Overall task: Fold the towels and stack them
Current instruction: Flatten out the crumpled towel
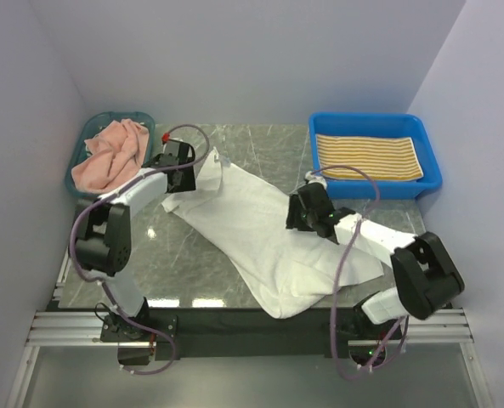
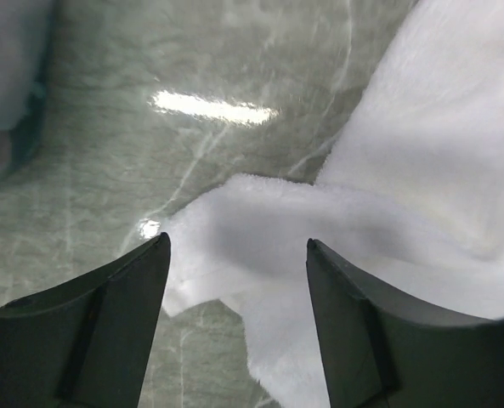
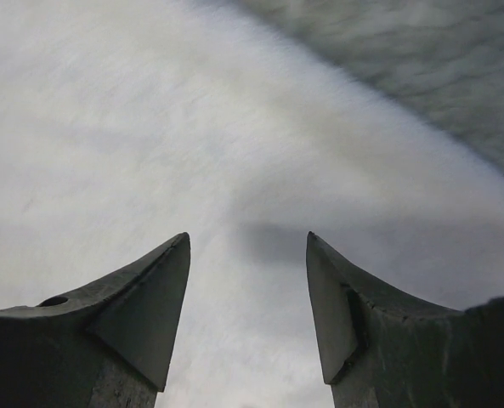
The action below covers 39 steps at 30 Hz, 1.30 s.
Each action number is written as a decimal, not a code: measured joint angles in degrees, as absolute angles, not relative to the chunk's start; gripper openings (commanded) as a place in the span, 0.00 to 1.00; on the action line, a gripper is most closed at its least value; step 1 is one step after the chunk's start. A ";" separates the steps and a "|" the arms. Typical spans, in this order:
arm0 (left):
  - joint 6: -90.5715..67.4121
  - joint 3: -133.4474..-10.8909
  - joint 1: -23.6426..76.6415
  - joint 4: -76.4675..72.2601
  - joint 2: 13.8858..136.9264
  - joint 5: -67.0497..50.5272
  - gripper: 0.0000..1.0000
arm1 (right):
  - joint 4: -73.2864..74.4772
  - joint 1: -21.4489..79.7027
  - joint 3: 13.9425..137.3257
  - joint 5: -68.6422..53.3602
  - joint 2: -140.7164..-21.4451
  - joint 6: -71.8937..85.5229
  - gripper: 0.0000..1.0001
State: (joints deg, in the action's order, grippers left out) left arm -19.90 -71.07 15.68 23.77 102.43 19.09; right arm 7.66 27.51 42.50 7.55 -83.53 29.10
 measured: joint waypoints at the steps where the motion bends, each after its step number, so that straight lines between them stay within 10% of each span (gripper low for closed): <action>1: -20.32 -70.37 15.53 23.24 100.44 19.07 0.73 | 7.97 29.80 42.50 7.55 -82.08 27.88 0.64; 7: -21.74 -66.28 15.07 19.97 84.99 19.20 0.79 | 9.37 43.07 43.97 5.56 -78.11 21.65 0.64; 21: -22.17 -56.97 14.90 14.35 64.07 26.46 0.79 | 15.81 51.20 65.82 12.36 -107.09 14.96 0.27; 39: -23.38 -56.99 12.40 14.48 68.55 21.76 0.78 | 22.46 34.74 80.44 11.77 -110.50 18.74 0.52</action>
State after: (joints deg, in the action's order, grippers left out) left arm -23.38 -56.99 12.40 14.48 68.55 21.76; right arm 22.46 34.74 80.44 11.77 -110.50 18.74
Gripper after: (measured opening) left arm 0.788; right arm 0.481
